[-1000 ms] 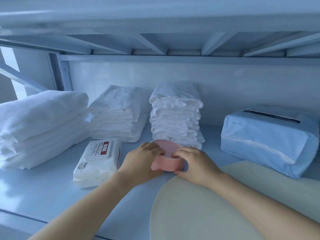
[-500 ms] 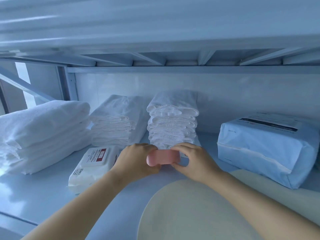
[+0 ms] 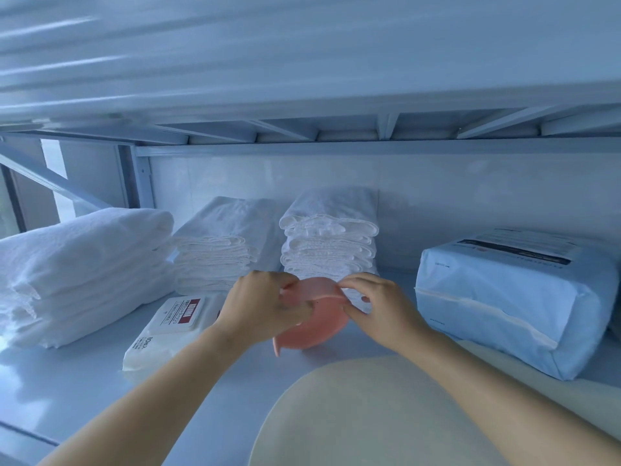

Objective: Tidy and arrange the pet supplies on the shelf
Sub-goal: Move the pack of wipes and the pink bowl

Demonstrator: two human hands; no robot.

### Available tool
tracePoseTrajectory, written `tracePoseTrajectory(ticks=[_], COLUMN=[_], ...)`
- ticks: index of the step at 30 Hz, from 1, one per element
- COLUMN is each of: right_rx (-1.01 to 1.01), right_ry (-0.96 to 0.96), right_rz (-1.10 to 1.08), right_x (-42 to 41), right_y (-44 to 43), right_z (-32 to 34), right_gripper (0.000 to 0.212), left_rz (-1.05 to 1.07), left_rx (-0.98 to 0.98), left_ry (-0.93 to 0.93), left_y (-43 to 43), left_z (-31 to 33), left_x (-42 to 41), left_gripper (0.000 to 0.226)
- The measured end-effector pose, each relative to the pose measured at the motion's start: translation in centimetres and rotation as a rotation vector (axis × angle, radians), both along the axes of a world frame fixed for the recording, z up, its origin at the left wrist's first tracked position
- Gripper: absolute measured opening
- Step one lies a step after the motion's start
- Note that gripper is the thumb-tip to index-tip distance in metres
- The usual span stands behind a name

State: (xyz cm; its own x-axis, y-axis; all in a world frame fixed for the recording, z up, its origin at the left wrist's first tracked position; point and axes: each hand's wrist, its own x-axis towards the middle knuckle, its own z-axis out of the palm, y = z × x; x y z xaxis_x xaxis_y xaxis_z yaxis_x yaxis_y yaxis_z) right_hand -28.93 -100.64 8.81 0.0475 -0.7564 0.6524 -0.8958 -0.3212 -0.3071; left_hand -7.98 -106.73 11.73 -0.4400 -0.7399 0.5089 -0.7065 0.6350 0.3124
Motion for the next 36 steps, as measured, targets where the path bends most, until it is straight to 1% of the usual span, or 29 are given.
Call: tracePoseTrajectory(ticks=[4,8,12,15,18,20,22,25,29,31,33,36], right_rx=[0.011,0.035,0.058,0.072,0.088,0.086,0.091,0.123,0.137,0.133,0.126,0.100], right_ry=[-0.008,0.013,0.058,0.067,0.097,0.105,0.098,0.125,0.152,0.166,0.168,0.138], right_rz=[-0.014,-0.009,0.026,0.087,0.161,0.184,0.197,0.228,0.247,0.239,0.233,0.209], right_x=[-0.8,-0.8,0.3,1.8,3.5,4.4,5.0,5.9,7.1,7.2,7.1,6.8], right_y=[-0.4,-0.9,-1.4,-1.6,-1.7,-1.9,-2.1,-2.3,-2.7,-2.9,-2.9,-2.7], right_z=[-0.1,-0.5,-0.9,-1.3,-1.7,-1.8,-1.9,-2.3,-2.5,-2.4,-2.4,-2.2], right_gripper=[0.030,0.032,0.031,0.033,0.034,0.036,0.039,0.039,0.022,0.020,0.019,0.019], left_rz=[0.036,0.086,0.105,0.072,0.071,0.079,0.083,0.087,0.092,0.078,0.055,0.026], left_rx=[0.077,0.178,0.317,0.384,0.498,0.563,0.583,0.525,0.421,0.296,0.226,0.266], left_ry=[0.065,0.105,0.235,0.312,0.457,0.533,0.566,0.506,0.391,0.259,0.196,0.195], left_y=[-0.1,-1.3,-2.5,-3.2,-3.7,-3.9,-3.9,-3.7,-3.5,-3.5,-3.4,-3.5], left_z=[0.0,0.1,-0.3,-1.0,-1.3,-1.6,-2.0,-2.4,-2.3,-2.2,-2.3,-2.6], left_x=[-0.4,0.0,0.8,1.0,1.5,2.0,2.5,3.0,3.4,3.6,3.8,4.3], left_gripper=[0.040,0.047,0.037,0.037,0.041,0.033,0.025,0.019,0.019,0.027,0.034,0.038])
